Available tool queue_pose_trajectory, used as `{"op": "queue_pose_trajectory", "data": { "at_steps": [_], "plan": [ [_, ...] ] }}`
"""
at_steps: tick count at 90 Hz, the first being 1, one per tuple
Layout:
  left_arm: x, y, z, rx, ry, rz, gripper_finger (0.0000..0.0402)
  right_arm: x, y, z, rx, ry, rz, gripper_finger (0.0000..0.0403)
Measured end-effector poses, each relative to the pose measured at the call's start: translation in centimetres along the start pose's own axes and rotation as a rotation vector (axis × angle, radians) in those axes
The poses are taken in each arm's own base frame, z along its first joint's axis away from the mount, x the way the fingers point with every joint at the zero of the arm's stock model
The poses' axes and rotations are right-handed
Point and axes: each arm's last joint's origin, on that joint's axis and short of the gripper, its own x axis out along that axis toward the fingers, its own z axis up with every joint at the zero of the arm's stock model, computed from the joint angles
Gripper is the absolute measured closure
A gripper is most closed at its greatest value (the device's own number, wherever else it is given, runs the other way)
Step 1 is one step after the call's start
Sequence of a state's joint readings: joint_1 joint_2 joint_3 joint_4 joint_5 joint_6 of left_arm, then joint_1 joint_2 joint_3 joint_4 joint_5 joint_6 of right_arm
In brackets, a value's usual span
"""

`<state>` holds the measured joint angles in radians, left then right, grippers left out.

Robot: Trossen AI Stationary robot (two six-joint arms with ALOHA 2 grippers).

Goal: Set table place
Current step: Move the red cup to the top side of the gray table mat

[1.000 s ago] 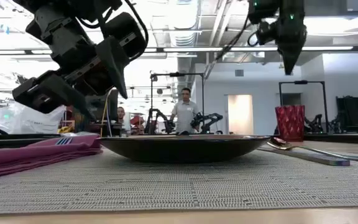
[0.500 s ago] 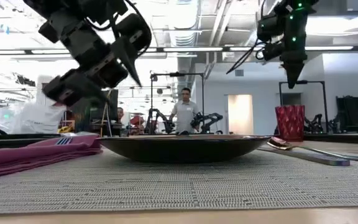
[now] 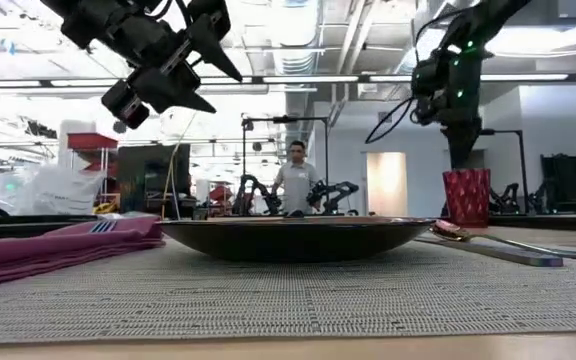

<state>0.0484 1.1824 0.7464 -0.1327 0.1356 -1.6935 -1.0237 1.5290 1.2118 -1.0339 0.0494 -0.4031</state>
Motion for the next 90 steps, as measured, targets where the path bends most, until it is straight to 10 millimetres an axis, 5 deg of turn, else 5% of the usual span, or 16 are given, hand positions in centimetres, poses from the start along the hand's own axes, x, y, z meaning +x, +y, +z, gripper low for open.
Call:
{"op": "queue_pose_trajectory", "data": {
  "at_steps": [22, 39, 47, 68, 90],
  "plan": [
    [-0.2, -0.1, 0.3, -0.020, -0.096, -0.021, 0.0194, 2.9, -0.5, 0.5, 0.005, 0.098, 0.029, 0.0251],
    [-0.2, -0.3, 0.7, 0.005, -0.153, -0.035, 0.0194, 4.9, 0.1, 0.0, 0.008, 0.303, 0.059, 0.0378],
    [-0.2, -0.3, 0.8, 0.020, -0.159, -0.033, 0.0194, 4.8, 1.2, 0.2, -0.011, 0.320, 0.064, 0.0392],
    [-0.4, 0.4, 1.8, 0.078, -0.198, 0.045, 0.0194, 2.2, 5.7, 1.1, -0.082, 0.225, 0.048, 0.0401],
    [-0.8, 1.6, 3.1, 0.107, -0.238, 0.189, 0.0194, 0.5, 13.1, 1.6, -0.251, 0.147, 0.105, 0.0402]
  ]
}}
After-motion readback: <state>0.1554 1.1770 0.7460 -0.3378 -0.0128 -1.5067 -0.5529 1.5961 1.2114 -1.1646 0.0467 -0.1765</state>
